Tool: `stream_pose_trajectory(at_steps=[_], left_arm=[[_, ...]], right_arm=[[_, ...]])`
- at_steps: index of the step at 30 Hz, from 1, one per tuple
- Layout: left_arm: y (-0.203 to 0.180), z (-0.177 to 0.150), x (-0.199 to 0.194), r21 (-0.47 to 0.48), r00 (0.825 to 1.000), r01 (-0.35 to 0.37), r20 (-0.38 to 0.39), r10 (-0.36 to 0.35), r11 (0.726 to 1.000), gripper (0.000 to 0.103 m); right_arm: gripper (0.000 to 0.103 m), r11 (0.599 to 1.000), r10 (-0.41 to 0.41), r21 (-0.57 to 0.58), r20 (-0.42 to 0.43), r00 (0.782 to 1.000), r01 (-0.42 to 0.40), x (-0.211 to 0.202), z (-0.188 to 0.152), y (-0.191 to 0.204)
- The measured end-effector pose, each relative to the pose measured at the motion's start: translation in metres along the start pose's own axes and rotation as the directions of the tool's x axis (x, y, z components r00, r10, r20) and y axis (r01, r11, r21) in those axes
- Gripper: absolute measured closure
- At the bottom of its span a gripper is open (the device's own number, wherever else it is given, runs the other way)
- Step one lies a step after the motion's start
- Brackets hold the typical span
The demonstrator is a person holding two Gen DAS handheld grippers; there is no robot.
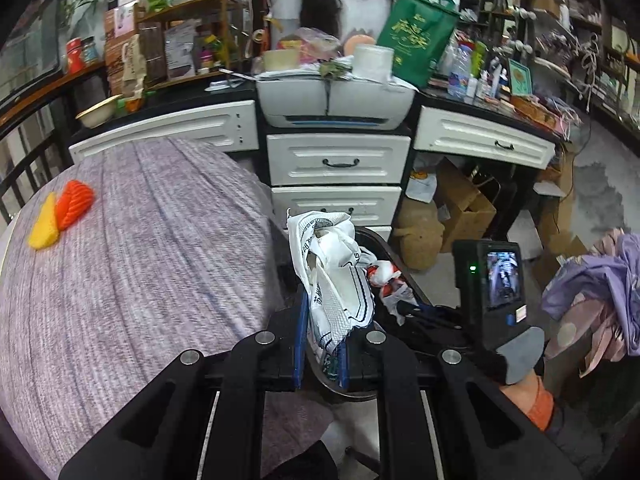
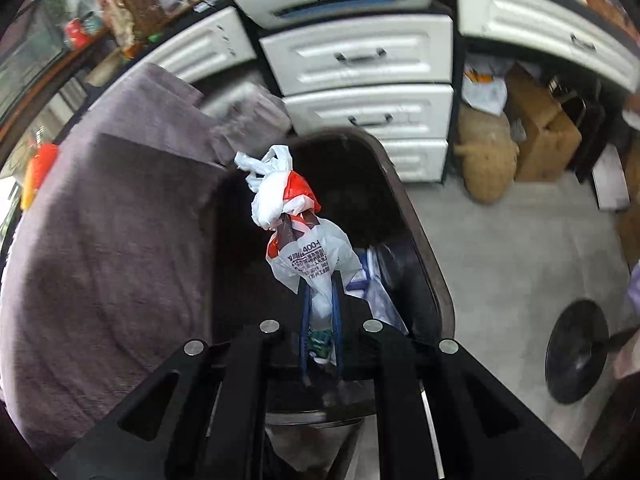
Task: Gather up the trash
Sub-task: 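Carry both plastic bags over the black bin with both grippers, then open the right gripper over the bin while the left gripper releases its bag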
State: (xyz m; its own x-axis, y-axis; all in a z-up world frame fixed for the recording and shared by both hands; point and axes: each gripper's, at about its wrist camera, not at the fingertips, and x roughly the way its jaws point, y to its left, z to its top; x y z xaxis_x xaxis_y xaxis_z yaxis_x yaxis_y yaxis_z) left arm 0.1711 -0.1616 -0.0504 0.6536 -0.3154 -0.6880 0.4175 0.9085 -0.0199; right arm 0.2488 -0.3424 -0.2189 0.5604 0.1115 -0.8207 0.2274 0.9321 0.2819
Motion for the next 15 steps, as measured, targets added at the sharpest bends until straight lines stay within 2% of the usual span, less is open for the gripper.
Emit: stream_pose_trajectory(at_steps=[1,3,5,11,15], left_arm=[[-0.004,-0.001,0.003,0.008,1.0,0.004,-0.006,-0.004,1.0,0.09],[-0.012,-0.002,0.011,0.025,1.0,0.009,-0.019,-0.009,1.0,0.09],[-0.02,-0.004,0.02,0.045,0.999,0.016,-0.041,-0.014,0.999,0.09],[-0.039,-0.009,0.044,0.089,0.995,0.029,-0.093,-0.021,0.996,0.09],[-0.047,-0.007,0.06,0.108,0.99,0.052,-0.133,-0.038,0.993,0.09]], right_arm=[[0.085,1.0,0.018,0.014,-0.018,1.0,-0.017,0.005,-0.001,-0.003],[0.052,0.999,0.017,0.035,-0.033,0.999,-0.016,0.011,-0.004,-0.009],[0.04,0.999,-0.011,0.04,0.001,1.0,0.01,0.006,-0.007,-0.013],[0.032,0.997,-0.036,0.064,0.06,0.998,0.032,-0.019,-0.007,-0.029],[0.032,0.993,-0.069,0.101,0.113,0.991,0.058,-0.043,-0.004,-0.043]])
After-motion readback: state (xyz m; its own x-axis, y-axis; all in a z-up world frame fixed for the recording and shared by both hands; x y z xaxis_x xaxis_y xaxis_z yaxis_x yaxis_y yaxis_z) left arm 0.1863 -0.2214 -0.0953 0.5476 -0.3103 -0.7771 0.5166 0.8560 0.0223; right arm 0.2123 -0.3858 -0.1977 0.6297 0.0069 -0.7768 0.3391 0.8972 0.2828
